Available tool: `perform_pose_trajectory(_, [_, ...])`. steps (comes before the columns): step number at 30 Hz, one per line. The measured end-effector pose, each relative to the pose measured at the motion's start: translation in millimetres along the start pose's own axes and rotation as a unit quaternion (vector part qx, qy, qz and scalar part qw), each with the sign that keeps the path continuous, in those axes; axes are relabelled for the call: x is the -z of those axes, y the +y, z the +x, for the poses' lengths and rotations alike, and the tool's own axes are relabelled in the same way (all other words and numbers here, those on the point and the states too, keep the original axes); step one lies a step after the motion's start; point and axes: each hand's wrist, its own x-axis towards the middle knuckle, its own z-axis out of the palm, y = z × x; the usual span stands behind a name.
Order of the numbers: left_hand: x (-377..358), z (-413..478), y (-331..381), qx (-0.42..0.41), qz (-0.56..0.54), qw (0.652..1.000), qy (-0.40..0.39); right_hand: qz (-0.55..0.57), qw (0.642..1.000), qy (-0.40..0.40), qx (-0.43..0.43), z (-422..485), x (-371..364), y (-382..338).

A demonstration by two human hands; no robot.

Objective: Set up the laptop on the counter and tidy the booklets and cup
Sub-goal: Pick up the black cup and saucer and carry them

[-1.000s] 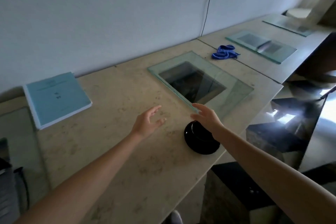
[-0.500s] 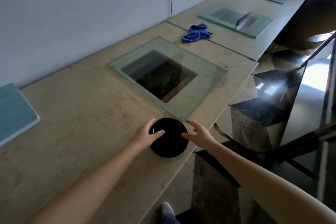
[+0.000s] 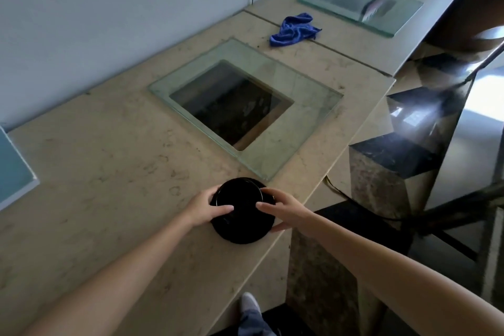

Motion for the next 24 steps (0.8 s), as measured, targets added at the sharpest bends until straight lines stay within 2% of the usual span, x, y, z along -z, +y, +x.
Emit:
perform_pose_trajectory(5, [-0.6,-2.8,0.6,0.008,-0.016,1.0,0.007,-0.061,0.998,-0.006,-0.016,7.5,-5.7,-12.7])
perform_pose_trajectory(8, [2.9,-12.7,-4.1,0.019,-0.062,0.998,0.023,-0.073,0.997,-0.021,-0.019,12.4,-12.6,-21.1])
perform_pose_trajectory(14, [33.0,-49.6,-28.0,0.06,-0.122,0.987,0.089,-0.108,0.991,-0.072,-0.011,24.6,-54.5,-50.2])
perform_pose_trajectory(19, [66.4,-98.5,-55.1,0.099,-0.205,0.96,0.164,-0.156,0.979,-0.133,0.015,27.2,-113.3,-80.6])
perform_pose_trajectory(24, [91.0,-170.7,-96.0,0.119,-0.286,0.922,0.232,-0.231,0.951,-0.195,0.062,16.2,-192.5,-104.4])
